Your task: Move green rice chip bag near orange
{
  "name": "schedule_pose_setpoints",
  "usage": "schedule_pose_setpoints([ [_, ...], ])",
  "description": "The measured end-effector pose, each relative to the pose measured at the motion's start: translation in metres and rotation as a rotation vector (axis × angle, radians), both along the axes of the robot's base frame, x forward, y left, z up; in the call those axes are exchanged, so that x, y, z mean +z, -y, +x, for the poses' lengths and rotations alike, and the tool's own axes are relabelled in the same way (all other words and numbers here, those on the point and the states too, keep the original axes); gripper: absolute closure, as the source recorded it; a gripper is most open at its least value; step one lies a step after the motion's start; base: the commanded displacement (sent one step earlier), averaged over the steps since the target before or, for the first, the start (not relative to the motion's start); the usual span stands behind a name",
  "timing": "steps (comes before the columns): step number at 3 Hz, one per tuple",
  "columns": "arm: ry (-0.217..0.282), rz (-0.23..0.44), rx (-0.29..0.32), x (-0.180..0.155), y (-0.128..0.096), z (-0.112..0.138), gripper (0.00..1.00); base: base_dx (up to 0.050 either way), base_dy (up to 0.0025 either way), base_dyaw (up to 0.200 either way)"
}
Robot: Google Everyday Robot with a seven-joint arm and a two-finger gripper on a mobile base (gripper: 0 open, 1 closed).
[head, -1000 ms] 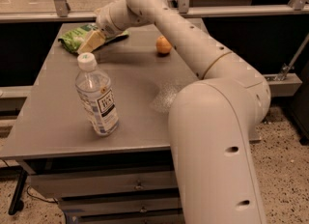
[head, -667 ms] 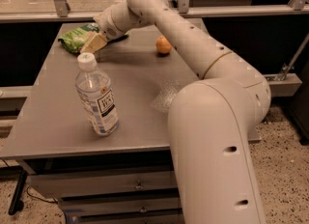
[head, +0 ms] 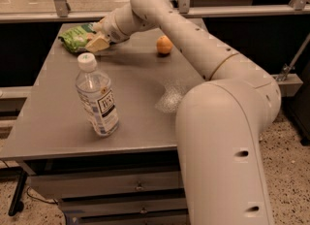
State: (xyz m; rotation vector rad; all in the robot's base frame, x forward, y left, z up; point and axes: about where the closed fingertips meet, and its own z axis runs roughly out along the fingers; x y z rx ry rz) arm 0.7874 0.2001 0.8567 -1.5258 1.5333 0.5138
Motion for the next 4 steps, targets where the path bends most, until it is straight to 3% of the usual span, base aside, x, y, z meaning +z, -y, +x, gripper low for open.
schedule_pose_setpoints([
  [1,-0.002,0.007,-0.015,-0.001,0.002,-0.002,0.87,0.0,0.0,0.0],
  [2,0.019,0.009,-0.033,0.009,0.009,0.004,1.0,0.0,0.0,0.0],
  [4,0.128,-0.009,-0.066,0.058,0.034,0.034,1.0,0.0,0.0,0.0],
])
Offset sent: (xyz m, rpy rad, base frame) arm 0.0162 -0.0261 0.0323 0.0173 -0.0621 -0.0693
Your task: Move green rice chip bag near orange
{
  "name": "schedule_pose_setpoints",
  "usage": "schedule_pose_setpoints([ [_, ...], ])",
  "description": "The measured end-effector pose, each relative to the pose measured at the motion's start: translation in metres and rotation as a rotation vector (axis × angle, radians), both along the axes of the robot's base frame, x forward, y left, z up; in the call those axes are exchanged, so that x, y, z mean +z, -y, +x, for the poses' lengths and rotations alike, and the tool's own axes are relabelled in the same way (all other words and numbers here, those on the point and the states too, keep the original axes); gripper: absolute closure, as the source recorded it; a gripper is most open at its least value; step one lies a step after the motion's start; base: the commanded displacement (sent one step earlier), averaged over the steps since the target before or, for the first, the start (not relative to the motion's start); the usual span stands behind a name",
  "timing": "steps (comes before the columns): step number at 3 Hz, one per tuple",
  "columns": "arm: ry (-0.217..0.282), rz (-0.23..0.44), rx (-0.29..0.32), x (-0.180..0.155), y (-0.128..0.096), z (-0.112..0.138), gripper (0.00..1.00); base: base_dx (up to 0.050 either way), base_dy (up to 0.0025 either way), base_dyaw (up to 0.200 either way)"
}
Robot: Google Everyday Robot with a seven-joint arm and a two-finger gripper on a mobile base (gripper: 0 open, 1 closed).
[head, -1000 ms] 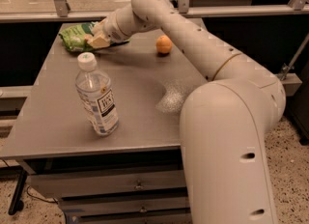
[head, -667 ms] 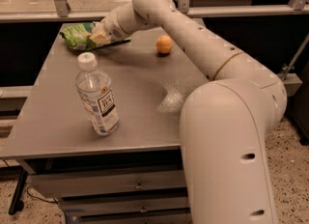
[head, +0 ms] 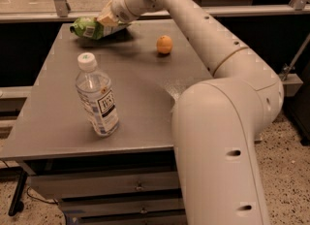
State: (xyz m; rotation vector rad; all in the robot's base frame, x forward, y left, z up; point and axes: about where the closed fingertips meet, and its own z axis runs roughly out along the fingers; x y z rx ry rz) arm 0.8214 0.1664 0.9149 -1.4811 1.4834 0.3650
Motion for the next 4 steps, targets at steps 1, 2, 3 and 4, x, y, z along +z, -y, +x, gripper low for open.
schedule_pose_setpoints([
  [1,0.049,-0.039,-0.018,0.013,0.021,0.016,1.0,0.0,0.0,0.0],
  [2,0.071,-0.035,-0.018,0.016,0.046,0.026,1.0,0.0,0.0,0.0],
  [3,0.08,-0.018,-0.018,0.012,0.079,0.031,1.0,0.0,0.0,0.0],
  [4,0.086,-0.003,-0.032,0.011,0.111,0.034,1.0,0.0,0.0,0.0],
])
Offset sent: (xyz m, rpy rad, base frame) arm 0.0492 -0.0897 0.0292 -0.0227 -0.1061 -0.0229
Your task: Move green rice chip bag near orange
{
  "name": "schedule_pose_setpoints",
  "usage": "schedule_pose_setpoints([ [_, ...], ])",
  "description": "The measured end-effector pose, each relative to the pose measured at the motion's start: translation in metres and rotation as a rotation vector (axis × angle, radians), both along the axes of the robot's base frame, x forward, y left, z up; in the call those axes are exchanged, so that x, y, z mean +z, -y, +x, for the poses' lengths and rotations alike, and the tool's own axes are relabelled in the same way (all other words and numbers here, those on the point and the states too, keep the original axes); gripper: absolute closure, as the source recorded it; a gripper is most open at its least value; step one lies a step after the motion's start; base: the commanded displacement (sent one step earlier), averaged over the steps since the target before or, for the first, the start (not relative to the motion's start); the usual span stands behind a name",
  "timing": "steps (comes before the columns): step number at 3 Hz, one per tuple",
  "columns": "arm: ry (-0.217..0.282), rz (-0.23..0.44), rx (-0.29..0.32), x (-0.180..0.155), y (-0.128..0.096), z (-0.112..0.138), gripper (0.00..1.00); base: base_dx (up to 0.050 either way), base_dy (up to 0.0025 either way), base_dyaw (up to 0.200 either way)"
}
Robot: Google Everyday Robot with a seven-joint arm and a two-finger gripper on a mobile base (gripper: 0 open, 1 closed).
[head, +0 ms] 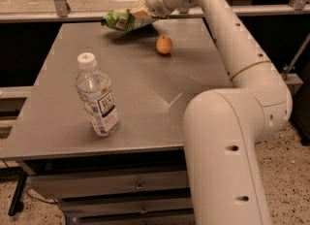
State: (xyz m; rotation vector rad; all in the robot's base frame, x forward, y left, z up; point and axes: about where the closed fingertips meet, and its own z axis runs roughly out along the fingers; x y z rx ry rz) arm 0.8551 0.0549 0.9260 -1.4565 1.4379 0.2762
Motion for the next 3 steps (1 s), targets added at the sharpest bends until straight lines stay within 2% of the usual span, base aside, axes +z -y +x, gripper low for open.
schedule_pose_setpoints([
  [1,0.006,-0.001,-0.022,0.002,0.029,0.002,1.0,0.0,0.0,0.0],
  [3,-0.006,-0.054,-0.094,-0.003,0.083,0.004,1.0,0.0,0.0,0.0],
])
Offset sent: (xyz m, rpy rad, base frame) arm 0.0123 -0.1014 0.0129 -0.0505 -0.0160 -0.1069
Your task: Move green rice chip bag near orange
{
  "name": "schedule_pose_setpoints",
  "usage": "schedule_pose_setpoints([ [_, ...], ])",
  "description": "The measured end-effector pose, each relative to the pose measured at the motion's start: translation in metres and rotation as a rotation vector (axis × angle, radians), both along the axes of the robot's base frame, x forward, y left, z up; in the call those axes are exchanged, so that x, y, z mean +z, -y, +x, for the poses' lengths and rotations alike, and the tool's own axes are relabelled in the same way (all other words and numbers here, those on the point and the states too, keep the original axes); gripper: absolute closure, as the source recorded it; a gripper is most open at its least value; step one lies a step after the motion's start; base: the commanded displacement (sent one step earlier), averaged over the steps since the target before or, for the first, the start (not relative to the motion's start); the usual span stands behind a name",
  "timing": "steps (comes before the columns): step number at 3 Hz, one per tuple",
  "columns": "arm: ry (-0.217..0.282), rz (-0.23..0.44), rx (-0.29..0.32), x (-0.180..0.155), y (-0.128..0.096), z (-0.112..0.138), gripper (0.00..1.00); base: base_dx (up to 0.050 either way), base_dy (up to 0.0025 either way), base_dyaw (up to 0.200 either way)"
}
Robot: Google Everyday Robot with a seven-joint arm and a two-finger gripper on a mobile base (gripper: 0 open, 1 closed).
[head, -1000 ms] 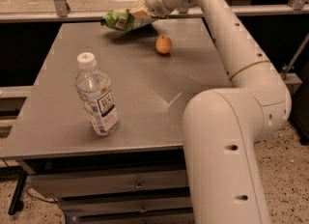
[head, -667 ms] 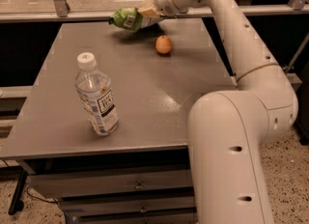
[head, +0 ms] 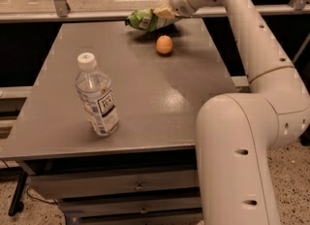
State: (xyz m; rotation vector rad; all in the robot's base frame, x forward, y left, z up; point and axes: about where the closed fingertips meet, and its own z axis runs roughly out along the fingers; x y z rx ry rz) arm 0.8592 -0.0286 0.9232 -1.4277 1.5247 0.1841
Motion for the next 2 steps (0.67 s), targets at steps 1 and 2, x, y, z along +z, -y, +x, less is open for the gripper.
schedule_pose_setpoints([
  [1,-0.02,-0.025,-0.044,-0.009,0.023,0.001,1.0,0.0,0.0,0.0],
  [2,-0.041,-0.042,-0.083,-0.02,0.04,0.004,1.0,0.0,0.0,0.0],
])
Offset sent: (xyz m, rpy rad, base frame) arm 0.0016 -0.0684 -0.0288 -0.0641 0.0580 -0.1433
